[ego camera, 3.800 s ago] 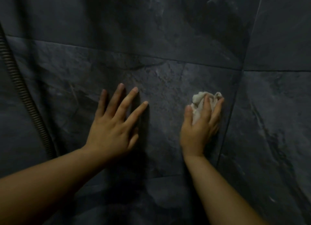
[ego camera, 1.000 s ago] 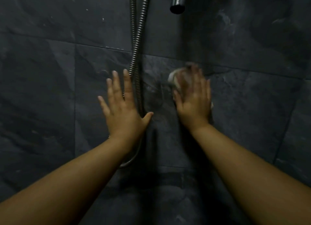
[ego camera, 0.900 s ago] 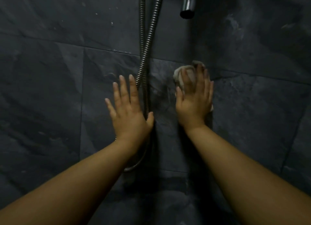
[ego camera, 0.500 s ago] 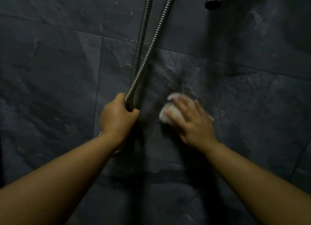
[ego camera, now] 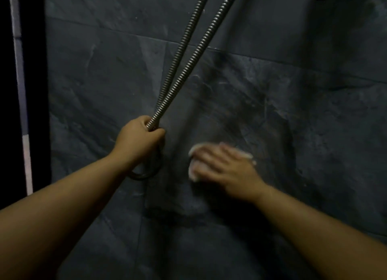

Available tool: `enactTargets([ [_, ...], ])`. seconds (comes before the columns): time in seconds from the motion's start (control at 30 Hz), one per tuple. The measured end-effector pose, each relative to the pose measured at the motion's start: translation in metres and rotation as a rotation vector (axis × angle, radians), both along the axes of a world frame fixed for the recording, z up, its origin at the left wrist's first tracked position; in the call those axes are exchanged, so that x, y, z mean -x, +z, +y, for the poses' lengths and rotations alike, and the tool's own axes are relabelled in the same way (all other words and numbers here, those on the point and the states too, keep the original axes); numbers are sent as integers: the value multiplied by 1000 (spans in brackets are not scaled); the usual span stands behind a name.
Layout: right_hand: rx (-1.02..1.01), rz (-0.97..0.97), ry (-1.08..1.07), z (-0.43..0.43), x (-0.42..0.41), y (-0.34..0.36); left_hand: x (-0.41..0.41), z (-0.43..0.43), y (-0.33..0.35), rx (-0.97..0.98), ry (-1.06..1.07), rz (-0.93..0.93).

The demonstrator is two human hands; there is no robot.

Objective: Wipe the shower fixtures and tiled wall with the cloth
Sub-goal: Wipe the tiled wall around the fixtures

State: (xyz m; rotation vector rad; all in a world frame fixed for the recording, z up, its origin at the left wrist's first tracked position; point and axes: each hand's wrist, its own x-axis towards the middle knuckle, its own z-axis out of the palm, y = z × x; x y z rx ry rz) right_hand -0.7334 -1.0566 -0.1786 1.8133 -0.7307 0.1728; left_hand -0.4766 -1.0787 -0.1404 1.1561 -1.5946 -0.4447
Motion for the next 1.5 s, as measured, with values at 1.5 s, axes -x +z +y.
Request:
enactTargets([
  [1.5,-583,-2566,532,108,-84,-50,103,139,-41,-274,-609,865],
])
